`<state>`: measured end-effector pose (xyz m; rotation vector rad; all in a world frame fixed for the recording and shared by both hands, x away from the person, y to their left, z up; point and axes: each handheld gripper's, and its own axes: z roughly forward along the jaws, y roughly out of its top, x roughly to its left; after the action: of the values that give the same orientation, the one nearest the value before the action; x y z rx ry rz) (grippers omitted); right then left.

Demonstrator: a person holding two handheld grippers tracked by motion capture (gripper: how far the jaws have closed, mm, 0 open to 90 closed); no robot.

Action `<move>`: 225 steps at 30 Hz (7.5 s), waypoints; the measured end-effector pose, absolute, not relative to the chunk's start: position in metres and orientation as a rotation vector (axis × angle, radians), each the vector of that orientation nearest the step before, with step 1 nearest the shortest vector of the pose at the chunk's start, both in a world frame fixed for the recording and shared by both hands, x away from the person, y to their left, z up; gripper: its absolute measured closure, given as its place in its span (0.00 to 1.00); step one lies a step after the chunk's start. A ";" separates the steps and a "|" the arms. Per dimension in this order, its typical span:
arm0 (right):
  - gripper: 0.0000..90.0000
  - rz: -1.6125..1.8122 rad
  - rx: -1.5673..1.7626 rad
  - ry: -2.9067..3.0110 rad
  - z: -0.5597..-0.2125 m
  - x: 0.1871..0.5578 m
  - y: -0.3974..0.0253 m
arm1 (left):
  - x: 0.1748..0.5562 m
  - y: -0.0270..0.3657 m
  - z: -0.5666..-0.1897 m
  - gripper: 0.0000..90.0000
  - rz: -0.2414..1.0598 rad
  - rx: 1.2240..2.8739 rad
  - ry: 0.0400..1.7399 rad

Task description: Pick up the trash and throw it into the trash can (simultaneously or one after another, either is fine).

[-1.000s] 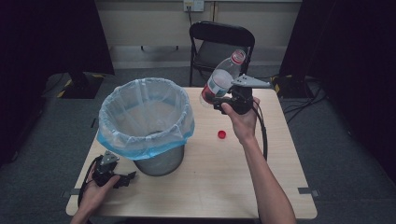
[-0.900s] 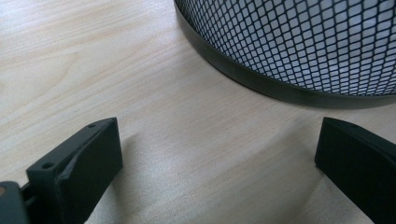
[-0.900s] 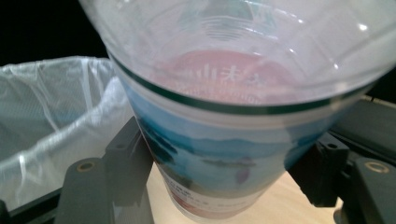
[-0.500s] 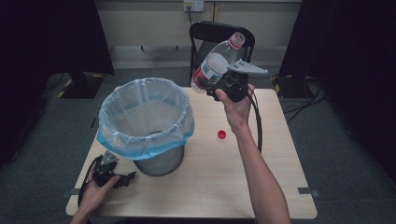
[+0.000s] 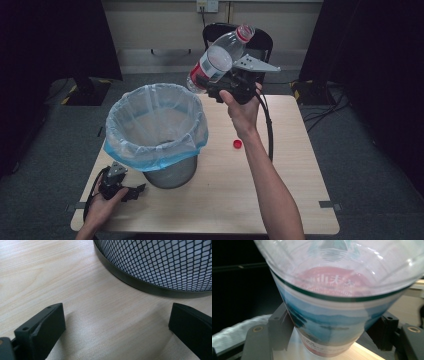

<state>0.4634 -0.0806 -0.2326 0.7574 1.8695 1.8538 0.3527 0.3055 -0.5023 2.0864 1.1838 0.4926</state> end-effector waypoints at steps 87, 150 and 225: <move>0.25 1.673 0.849 2.101 -0.268 0.462 -0.108 | 0.353 0.305 -0.502 0.00 0.492 2.086 1.184; 0.50 1.057 1.272 2.341 -0.466 0.507 -0.160 | 0.353 0.305 -0.502 0.00 0.493 2.085 1.185; 0.66 1.181 1.262 2.296 -0.438 0.482 -0.148 | 0.353 0.305 -0.502 0.00 0.494 2.087 1.184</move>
<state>0.4821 -0.1477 -0.4377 1.2622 2.2963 1.1814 0.3527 0.3053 -0.5023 2.0867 1.1844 0.4939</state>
